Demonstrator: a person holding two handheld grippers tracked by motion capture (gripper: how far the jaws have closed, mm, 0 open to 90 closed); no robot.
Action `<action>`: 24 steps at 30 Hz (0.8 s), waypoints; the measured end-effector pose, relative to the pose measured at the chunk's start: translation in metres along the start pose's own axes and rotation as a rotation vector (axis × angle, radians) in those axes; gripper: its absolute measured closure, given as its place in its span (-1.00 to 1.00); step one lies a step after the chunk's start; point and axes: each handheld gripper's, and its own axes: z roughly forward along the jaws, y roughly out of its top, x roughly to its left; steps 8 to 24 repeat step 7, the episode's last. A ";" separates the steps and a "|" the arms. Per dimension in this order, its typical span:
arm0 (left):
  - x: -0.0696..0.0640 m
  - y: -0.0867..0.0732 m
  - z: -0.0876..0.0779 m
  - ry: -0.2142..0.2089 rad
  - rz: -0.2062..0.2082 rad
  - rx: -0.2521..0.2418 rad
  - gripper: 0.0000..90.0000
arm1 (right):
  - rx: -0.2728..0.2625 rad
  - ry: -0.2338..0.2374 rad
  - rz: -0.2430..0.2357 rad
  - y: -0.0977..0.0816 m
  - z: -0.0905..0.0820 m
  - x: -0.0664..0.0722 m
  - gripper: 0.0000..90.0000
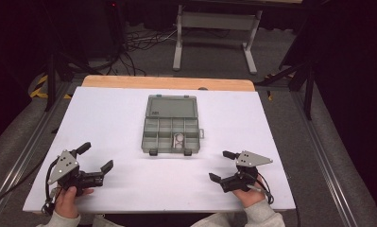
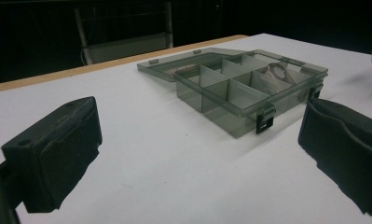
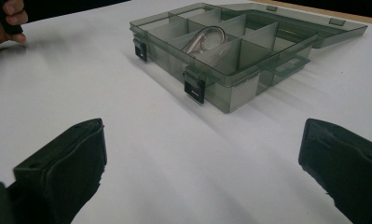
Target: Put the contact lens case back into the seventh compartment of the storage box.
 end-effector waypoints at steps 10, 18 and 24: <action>0.001 -0.002 0.001 -0.002 -0.019 0.002 -1.00 | -0.005 -0.005 0.004 0.000 -0.002 0.000 -0.97; 0.001 -0.002 0.001 -0.002 -0.019 0.002 -1.00 | -0.005 -0.005 0.004 0.000 -0.002 0.000 -0.97; 0.001 -0.002 0.001 -0.002 -0.019 0.002 -1.00 | -0.005 -0.005 0.004 0.000 -0.002 0.000 -0.97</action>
